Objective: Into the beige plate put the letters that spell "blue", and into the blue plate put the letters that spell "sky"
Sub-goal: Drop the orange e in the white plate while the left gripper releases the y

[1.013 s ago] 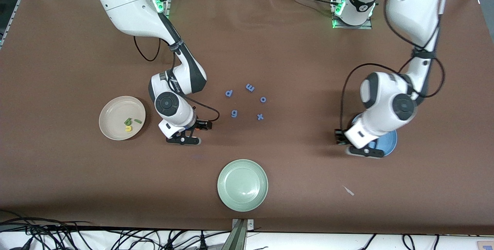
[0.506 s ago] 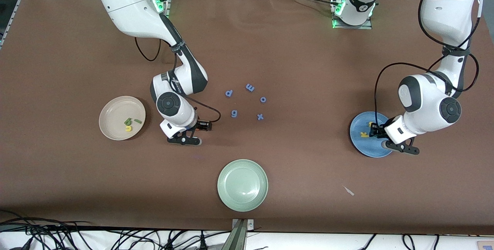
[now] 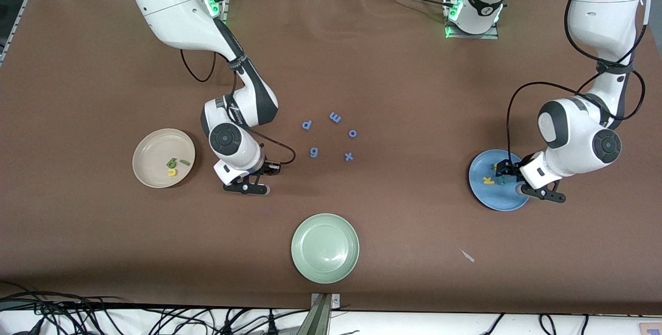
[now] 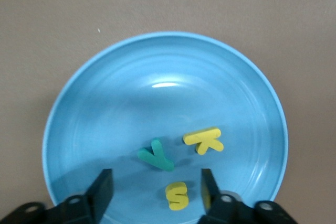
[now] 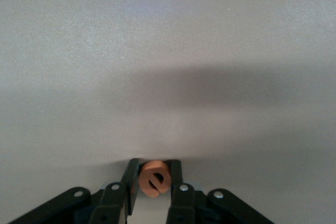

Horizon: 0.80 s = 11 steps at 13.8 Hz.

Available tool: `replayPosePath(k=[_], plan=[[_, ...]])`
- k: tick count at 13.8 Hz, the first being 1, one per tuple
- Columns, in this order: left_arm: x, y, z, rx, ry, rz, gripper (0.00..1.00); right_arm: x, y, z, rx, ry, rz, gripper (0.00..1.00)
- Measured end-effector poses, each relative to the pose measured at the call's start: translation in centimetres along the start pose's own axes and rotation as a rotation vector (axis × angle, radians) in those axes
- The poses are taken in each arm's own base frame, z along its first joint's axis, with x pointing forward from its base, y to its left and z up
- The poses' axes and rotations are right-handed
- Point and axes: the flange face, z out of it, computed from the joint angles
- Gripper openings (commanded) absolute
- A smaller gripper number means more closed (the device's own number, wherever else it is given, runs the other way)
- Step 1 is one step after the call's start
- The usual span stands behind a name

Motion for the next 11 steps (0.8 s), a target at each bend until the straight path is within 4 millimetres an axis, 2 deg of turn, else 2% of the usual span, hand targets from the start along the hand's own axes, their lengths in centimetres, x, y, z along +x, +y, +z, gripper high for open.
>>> replayPosePath(k=[2,3,5,7,8,11], plan=[[-1.1,0.4,-1.1,-0.004,0.006,-0.002,1.00,0.1,0.1,-0.1,-0.004,-0.006,0.000,0.13],[-1.6,0.4,-3.3,0.000,0.037,-0.006,1.00,0.2,0.3,-0.5,-0.010,-0.013,-0.003,0.13],[-2.7,1.1,-10.6,0.000,0.118,-0.002,1.00,0.8,1.3,-2.4,-0.027,-0.032,-0.048,0.13],[-5.3,3.0,-17.9,-0.010,0.100,0.013,1.00,1.7,4.2,-4.7,-0.067,-0.078,-0.117,0.13],[-6.6,3.9,-20.7,0.016,0.073,0.009,1.00,2.3,6.2,-5.9,-0.088,-0.106,-0.153,0.13],[-8.8,8.4,-26.9,0.058,-0.011,-0.024,1.00,3.7,12.8,-9.1,-0.138,-0.189,-0.234,0.13]])
